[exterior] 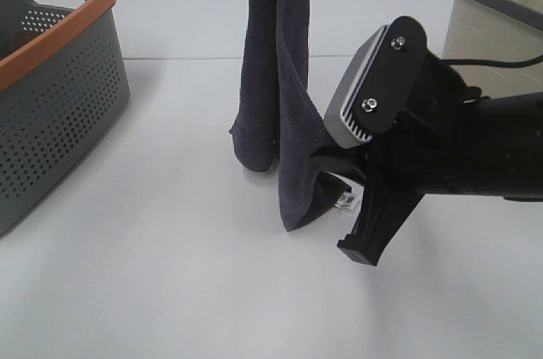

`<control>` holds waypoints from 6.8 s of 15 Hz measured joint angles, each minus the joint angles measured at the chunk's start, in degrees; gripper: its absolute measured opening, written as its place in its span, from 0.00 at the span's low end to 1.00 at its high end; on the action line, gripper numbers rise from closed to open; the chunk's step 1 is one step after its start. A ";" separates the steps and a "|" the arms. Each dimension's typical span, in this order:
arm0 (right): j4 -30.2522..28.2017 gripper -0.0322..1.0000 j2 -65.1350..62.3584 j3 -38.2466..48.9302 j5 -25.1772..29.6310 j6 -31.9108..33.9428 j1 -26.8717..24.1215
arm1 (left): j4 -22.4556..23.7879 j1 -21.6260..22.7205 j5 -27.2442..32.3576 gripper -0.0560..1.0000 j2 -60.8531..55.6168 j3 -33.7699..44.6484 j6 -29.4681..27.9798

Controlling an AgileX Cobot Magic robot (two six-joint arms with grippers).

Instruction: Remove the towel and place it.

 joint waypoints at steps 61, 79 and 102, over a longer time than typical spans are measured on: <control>-116.60 0.03 45.38 -64.86 22.98 128.00 -21.54 | 10.66 13.58 -17.02 0.05 19.54 0.00 -19.71; -96.37 0.03 45.03 -56.09 64.23 105.94 -21.31 | -6.30 11.86 6.02 0.05 13.92 26.76 -11.00; -93.28 0.40 42.34 -45.26 68.41 111.21 -21.20 | -10.20 7.16 5.84 0.56 13.81 40.34 -14.21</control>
